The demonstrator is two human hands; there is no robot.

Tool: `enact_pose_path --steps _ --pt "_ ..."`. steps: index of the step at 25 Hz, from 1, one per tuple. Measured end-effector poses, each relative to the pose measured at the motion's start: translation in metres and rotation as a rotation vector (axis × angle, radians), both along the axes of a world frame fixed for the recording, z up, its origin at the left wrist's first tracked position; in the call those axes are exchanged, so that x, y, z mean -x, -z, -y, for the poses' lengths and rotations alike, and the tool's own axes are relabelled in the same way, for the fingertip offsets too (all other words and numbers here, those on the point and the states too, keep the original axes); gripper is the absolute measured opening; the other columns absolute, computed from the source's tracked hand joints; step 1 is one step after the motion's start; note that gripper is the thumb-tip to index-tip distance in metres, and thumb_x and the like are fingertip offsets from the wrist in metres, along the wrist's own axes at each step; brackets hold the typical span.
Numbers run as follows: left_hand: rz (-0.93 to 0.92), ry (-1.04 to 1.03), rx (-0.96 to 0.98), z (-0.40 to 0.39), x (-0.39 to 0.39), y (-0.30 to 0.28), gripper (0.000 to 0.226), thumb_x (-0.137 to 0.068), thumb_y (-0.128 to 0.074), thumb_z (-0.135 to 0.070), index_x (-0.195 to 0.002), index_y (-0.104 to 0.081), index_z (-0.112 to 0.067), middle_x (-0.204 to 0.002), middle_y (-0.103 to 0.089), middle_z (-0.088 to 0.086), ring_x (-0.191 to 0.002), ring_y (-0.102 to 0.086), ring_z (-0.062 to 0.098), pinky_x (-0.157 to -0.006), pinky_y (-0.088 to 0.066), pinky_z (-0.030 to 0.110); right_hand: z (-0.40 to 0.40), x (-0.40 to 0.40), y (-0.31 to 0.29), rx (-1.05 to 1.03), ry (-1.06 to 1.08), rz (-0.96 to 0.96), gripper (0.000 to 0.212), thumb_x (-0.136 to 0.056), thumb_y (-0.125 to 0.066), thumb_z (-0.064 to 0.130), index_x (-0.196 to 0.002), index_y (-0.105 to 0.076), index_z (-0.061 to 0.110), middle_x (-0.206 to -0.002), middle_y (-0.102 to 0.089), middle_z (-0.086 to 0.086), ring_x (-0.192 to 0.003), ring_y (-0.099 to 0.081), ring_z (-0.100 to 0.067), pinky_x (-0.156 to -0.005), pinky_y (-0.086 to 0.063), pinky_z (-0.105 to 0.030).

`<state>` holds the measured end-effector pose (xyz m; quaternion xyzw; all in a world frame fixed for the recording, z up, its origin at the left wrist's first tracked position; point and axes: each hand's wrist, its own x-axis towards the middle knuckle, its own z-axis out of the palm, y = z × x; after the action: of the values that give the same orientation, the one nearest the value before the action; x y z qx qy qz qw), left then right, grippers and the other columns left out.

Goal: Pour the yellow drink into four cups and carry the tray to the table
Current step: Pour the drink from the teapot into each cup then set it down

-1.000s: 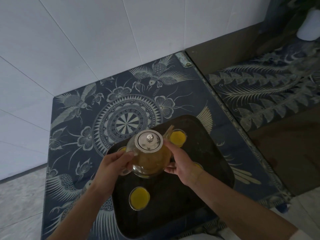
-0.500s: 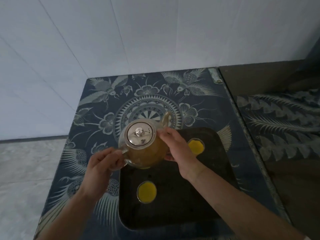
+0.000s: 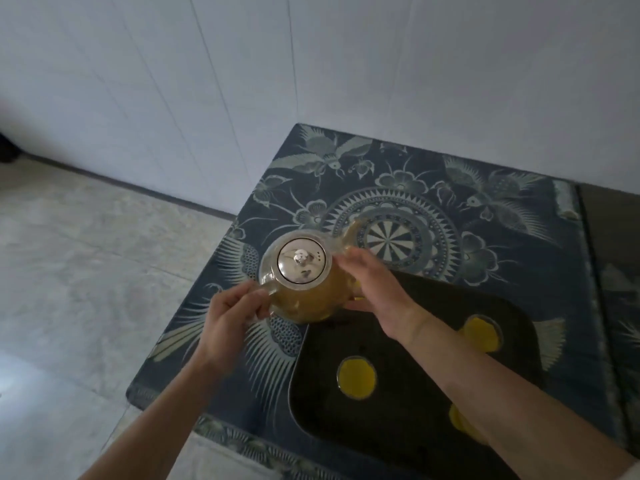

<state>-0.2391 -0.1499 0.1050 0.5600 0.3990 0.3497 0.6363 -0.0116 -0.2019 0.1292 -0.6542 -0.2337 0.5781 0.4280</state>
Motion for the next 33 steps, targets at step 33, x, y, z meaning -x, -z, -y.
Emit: enact_pose_path --steps 33 --pt "-0.124 -0.410 0.140 -0.015 0.054 0.121 0.033 -0.078 -0.057 -0.027 -0.052 -0.047 -0.009 -0.062 -0.032 0.026 -0.062 -0.029 0.030 -0.062 -0.028 0.040 -0.121 0.062 0.125 0.195 -0.347 -0.107 0.047 -0.098 -0.058 0.033 -0.144 -0.048 0.027 -0.127 -0.062 -0.004 -0.115 -0.059 -0.022 -0.107 -0.046 -0.053"
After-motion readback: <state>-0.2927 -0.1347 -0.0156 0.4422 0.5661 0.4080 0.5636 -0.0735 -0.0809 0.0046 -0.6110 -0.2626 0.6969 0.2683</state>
